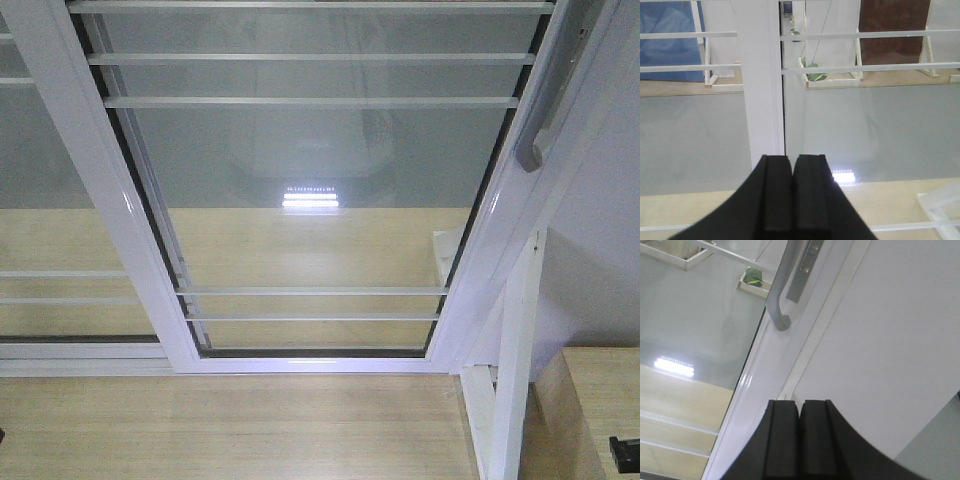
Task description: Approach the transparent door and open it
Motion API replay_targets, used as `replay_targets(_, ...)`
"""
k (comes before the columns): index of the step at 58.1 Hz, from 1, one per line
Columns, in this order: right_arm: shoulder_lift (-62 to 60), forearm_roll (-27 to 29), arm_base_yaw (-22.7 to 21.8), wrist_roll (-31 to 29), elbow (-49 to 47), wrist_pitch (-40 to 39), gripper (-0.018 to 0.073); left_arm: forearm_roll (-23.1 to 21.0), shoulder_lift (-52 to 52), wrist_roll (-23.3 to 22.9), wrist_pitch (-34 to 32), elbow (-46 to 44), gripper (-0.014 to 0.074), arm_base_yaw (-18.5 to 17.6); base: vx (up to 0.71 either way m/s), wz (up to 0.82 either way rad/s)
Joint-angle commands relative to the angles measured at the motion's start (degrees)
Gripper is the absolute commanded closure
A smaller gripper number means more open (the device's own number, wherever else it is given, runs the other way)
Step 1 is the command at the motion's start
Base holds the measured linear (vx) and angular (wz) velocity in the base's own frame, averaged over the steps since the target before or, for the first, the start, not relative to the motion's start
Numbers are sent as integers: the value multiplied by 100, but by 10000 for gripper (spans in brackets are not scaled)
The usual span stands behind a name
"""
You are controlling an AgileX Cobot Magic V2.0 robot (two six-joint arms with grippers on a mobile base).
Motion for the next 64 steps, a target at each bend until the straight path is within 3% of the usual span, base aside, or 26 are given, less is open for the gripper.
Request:
replay_targets(1, 93, -223, -22, -78, 70, -474, 567, -51, 101, -38, -596, 124, 602, -5, 0, 0)
replay_targets(14, 93, -470, -22, -113, 70, -844, 567, -56, 101, -38, -933, 124, 602, -5, 0, 0)
replay_targets(28, 93, -449, -22, 29, 70, -2344, 567, -56, 101, -38, -1231, 111, 602, -5, 0, 0)
replay_targets(32, 93, -254, -22, 222, 64, -2798, 567, -56, 101, -68, -1637, 111, 602, -5, 0, 0)
replay_targets(37, 93, 317, -22, 930, 31, -3119, 567, -56, 101, -252, -2092, 104, 602, -5, 0, 0)
replay_targets(41, 93, 678, -22, 1437, -84, -2998, 567, -56, 101, -368, -2160, -24, 602, -5, 0, 0)
replay_targets(46, 93, 705, -22, 1717, -283, -2591, 567, -56, 101, -357, -1938, -342, 602, -5, 0, 0)
replay_targets(58, 122, 705, -22, 1925, -1023, -2502, 567, -50, 173, -343, -1362, -1415, 602, -5, 0, 0)
replay_targets(64, 347, 781, -22, 2131, -1619, -2251, 567, -50, 426, -343, -1388, -1884, 602, -5, 0, 0)
